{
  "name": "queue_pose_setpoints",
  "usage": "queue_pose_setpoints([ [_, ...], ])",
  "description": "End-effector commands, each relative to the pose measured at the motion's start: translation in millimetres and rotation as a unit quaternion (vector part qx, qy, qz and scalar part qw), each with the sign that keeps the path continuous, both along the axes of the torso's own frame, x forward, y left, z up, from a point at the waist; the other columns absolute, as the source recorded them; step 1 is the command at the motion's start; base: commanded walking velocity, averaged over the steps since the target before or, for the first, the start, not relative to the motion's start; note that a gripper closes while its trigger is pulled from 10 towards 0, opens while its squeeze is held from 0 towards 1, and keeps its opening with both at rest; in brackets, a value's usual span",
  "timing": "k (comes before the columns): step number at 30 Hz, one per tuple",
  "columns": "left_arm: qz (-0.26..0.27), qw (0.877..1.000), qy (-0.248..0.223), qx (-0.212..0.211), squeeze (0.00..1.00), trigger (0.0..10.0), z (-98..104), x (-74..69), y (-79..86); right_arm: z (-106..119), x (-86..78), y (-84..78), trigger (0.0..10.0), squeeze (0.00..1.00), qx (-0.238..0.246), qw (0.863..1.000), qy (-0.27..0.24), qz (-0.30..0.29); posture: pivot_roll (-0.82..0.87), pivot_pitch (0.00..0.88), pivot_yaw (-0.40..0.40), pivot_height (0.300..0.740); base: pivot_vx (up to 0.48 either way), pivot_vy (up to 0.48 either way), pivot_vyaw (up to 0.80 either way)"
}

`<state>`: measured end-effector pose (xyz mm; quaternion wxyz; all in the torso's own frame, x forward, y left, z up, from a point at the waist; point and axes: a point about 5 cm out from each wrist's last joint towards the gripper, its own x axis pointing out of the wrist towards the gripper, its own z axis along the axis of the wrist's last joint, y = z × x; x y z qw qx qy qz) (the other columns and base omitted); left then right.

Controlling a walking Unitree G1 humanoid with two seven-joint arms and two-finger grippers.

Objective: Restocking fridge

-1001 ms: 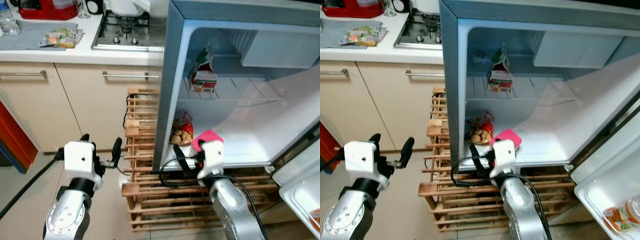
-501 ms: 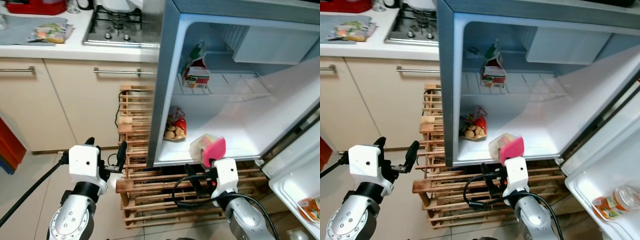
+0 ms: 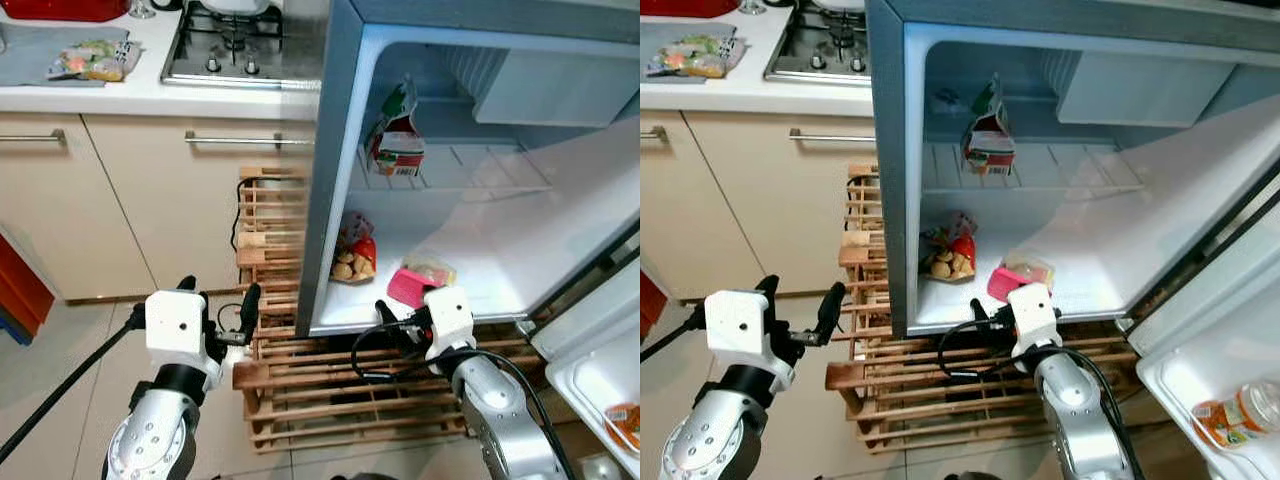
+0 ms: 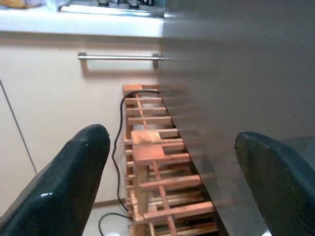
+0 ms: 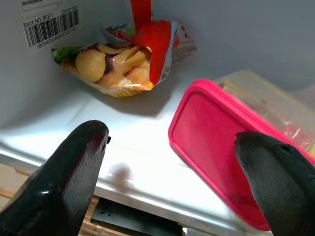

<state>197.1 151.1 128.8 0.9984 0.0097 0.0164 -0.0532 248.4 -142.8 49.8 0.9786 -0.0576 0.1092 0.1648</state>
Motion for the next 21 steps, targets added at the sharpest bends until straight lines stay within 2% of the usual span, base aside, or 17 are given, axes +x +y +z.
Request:
queue_pose_setpoints([
  [1,-0.006,1.000,0.013,0.001,0.00,10.0,-3.9,2.3,1.1,-2.3,-1.1,-1.0,10.0,0.00,-0.003,1.000,-0.003,-0.011,-0.07,0.042,-0.042,0.740,0.000,0.000,0.00],
  [3,-0.011,1.000,0.011,0.005,0.00,10.0,-2.9,5.8,2.4,1.2,1.1,2.4,10.0,0.00,-0.001,1.000,-0.022,-0.017,-0.07,0.033,-0.025,0.740,0.000,0.000,0.00],
  [8,-0.021,1.000,0.004,0.010,0.00,10.0,-1.1,17.6,3.0,5.9,15.1,1.9,10.0,0.00,-0.042,0.996,-0.071,-0.031,-0.09,0.010,-0.001,0.740,0.000,0.000,0.00],
  [12,-0.022,1.000,0.003,0.008,0.00,10.0,-1.1,19.7,1.0,2.2,21.7,0.6,10.0,0.00,-0.065,0.995,-0.077,-0.027,-0.09,0.003,-0.001,0.740,0.000,0.000,0.00],
  [17,-0.021,1.000,0.007,0.003,0.00,10.0,-4.5,19.2,-2.2,3.9,46.7,3.8,10.0,0.00,-0.122,0.987,-0.106,-0.010,-0.07,0.000,-0.014,0.740,0.000,0.000,0.00],
  [21,-0.020,1.000,0.007,0.005,0.00,10.0,-4.1,20.8,-1.0,15.3,58.9,6.6,10.0,0.00,-0.136,0.981,-0.139,-0.014,-0.07,0.000,-0.005,0.740,0.000,0.000,0.00],
])
